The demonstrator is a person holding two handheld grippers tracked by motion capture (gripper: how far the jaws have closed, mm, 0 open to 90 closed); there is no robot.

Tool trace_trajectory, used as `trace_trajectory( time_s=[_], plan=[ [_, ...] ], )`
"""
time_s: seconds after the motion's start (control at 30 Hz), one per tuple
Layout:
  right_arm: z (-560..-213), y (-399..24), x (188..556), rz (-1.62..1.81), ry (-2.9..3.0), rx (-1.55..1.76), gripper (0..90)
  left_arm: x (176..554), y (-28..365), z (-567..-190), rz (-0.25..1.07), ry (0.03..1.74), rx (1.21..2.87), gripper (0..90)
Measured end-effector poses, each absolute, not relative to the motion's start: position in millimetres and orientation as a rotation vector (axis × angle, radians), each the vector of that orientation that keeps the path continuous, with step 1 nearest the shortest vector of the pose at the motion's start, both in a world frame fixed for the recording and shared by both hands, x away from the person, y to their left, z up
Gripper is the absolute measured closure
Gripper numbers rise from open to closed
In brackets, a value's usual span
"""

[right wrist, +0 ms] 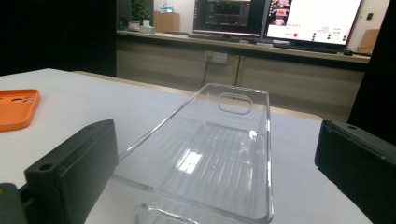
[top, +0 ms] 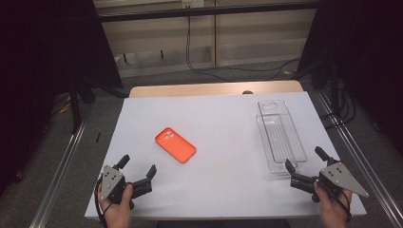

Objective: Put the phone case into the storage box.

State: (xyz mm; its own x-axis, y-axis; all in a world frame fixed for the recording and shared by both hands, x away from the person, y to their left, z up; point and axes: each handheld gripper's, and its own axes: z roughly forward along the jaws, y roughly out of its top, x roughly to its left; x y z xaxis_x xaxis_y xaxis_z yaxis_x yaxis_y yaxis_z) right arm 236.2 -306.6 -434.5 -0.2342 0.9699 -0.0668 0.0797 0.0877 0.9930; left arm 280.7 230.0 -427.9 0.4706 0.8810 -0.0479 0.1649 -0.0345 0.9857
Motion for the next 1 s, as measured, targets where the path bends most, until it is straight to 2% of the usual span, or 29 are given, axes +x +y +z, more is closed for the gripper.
trace_trajectory(
  time_s=[0.43,0.6,1.0],
  plan=[
    [-435.0,-305.4,237.9,1.288,1.494,1.098,0.0,284.3,227.2,-426.3,0.715,0.990,1.525,1.2],
    [-435.8,-304.7,237.3,1.284,1.503,1.101,0.0,289.1,218.1,-424.1,0.703,0.891,1.557,1.6],
    [-436.6,-302.3,242.3,1.303,1.515,1.098,0.0,289.5,195.7,-413.8,0.690,0.854,1.561,0.8]
  ],
)
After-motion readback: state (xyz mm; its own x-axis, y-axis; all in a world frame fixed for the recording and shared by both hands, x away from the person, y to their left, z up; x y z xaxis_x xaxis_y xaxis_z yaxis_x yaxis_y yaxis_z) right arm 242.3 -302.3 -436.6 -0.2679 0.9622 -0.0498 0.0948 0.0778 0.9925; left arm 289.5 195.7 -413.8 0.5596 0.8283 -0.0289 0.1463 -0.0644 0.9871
